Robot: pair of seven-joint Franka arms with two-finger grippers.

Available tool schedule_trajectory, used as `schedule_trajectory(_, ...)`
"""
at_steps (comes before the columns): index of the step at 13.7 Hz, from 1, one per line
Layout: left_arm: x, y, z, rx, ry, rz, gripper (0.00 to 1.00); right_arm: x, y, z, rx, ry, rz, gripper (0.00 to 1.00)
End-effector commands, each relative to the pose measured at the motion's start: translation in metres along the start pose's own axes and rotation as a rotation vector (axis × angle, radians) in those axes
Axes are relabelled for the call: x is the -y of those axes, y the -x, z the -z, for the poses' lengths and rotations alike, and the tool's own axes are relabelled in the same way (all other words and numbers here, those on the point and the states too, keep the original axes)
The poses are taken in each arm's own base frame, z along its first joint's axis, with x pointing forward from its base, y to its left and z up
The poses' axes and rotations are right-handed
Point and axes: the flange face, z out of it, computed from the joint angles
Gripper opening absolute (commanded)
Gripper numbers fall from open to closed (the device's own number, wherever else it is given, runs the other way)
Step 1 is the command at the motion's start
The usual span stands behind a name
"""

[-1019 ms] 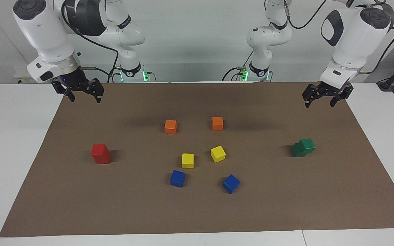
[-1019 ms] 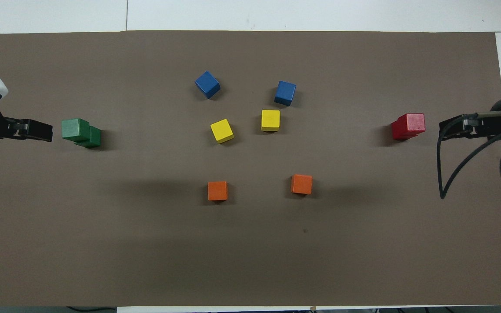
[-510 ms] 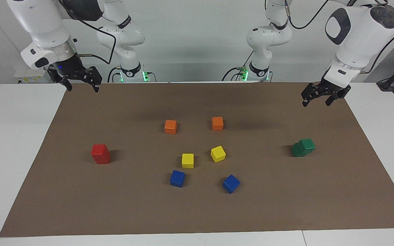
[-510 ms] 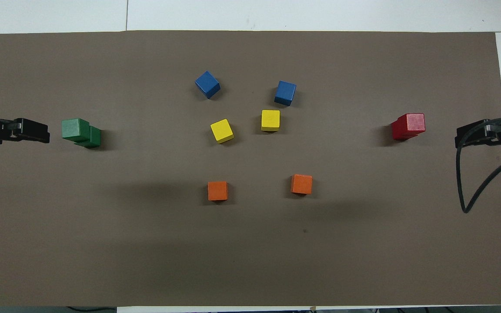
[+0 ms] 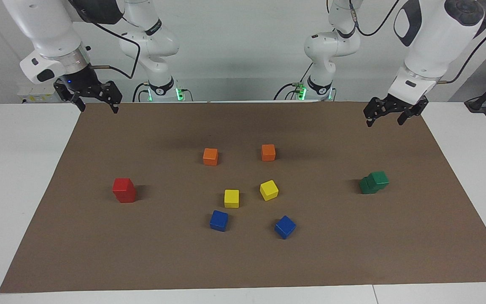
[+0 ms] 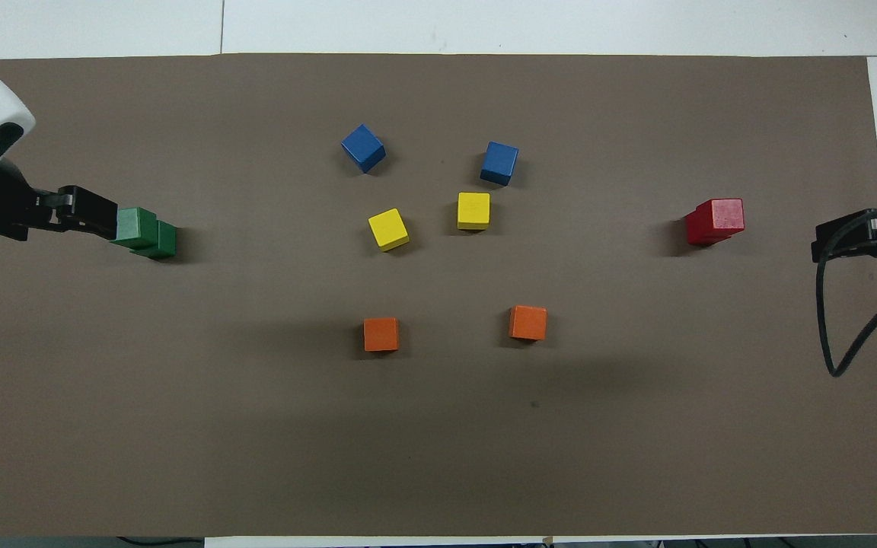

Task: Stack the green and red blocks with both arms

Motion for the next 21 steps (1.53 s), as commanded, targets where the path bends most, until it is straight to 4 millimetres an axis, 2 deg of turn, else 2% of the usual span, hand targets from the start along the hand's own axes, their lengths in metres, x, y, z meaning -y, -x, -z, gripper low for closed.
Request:
schedule_trajectory(1, 0.005, 0.006, 0.0, 0.015, -0.021, 0.018, 1.0, -0.003, -0.002, 0.003, 0.01, 0.004, 0.02, 1.0)
schedule_trajectory(6, 0.013, 0.029, 0.002, 0.043, -0.008, 0.033, 1.0, -0.003, -0.002, 0.004, 0.01, 0.007, 0.018, 1.0)
schedule_trajectory(8, 0.032, 0.04, -0.002, 0.042, 0.04, 0.078, 1.0, -0.002, -0.002, 0.004, 0.01, 0.007, 0.02, 1.0)
schedule_trajectory(10, 0.047, 0.038, -0.002, 0.033, 0.079, 0.107, 1.0, -0.002, -0.002, 0.003, 0.011, 0.007, 0.02, 1.0)
schedule_trajectory(12, 0.044, 0.028, 0.002, -0.031, 0.082, 0.104, 1.0, -0.002, -0.002, 0.004, 0.01, 0.007, 0.02, 1.0)
schedule_trajectory(21, 0.045, 0.027, 0.004, -0.036, 0.072, 0.102, 1.0, -0.002, -0.002, 0.004, 0.01, 0.009, 0.02, 1.0)
